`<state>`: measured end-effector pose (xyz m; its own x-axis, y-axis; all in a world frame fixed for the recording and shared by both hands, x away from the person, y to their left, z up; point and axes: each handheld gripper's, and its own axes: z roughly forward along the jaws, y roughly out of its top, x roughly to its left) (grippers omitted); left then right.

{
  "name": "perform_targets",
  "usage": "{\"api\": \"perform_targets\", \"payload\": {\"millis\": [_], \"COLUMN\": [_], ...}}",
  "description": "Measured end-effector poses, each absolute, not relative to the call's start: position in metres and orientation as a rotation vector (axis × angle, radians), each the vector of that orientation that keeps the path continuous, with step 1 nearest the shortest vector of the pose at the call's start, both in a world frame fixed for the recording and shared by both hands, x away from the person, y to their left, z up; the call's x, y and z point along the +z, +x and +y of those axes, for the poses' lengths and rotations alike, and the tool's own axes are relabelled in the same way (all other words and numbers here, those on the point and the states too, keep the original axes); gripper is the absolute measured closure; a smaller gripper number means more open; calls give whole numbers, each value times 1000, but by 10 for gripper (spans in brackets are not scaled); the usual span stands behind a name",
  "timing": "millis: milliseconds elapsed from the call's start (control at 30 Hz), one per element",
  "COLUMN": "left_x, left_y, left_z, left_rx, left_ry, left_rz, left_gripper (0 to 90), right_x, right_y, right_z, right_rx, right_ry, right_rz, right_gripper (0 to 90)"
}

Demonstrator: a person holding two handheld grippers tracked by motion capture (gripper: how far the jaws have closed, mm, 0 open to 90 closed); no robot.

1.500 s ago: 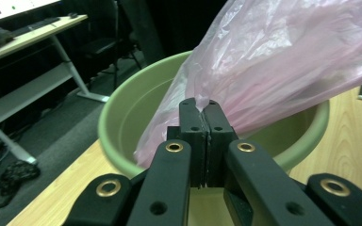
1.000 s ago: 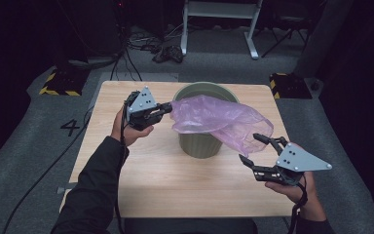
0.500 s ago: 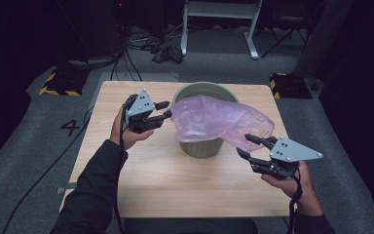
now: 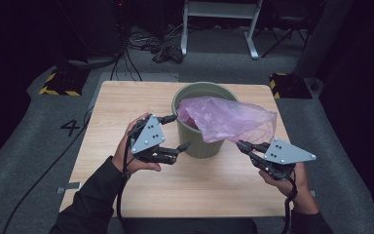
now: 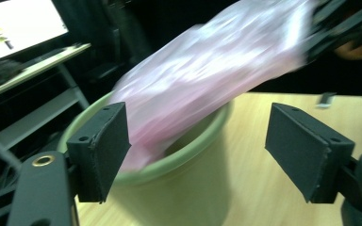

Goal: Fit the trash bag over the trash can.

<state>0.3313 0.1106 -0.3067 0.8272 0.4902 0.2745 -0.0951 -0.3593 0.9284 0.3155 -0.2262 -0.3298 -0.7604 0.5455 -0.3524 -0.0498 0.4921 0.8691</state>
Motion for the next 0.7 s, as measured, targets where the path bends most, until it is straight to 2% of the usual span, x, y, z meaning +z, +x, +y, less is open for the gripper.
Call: {"api": "perform_targets", "payload": {"millis": [167,267,333,467,567,633,700], "left_x": [-302,-302,-305,-310,-310,-309,-309], "left_y": [342,353,361,373,381,386,390], "left_z": [87,76,69,64,69,75,80], "left_rx": [603,590,613,656,687,689,681], "left_ry": [1836,1850,1878,1914,1905,1889,1890], "left_rz": [304,308,304,292,313,333,355], "left_gripper": [190,244,318,662,843,899,900], "right_x": [-335,-337,-337,-339,-341,-342,-345], "right_y": [318,318,317,315,314,313,311], "right_z": [-224,-222,-222,-223,-224,-225,-226], "right_rx": [1260,1256,1257,1262,1260,1256,1249], "right_ry": [404,394,388,382,382,380,379], "right_rz": [2143,2148,2151,2155,2155,2159,2169], "right_gripper": [871,868,867,867,867,867,867]}}
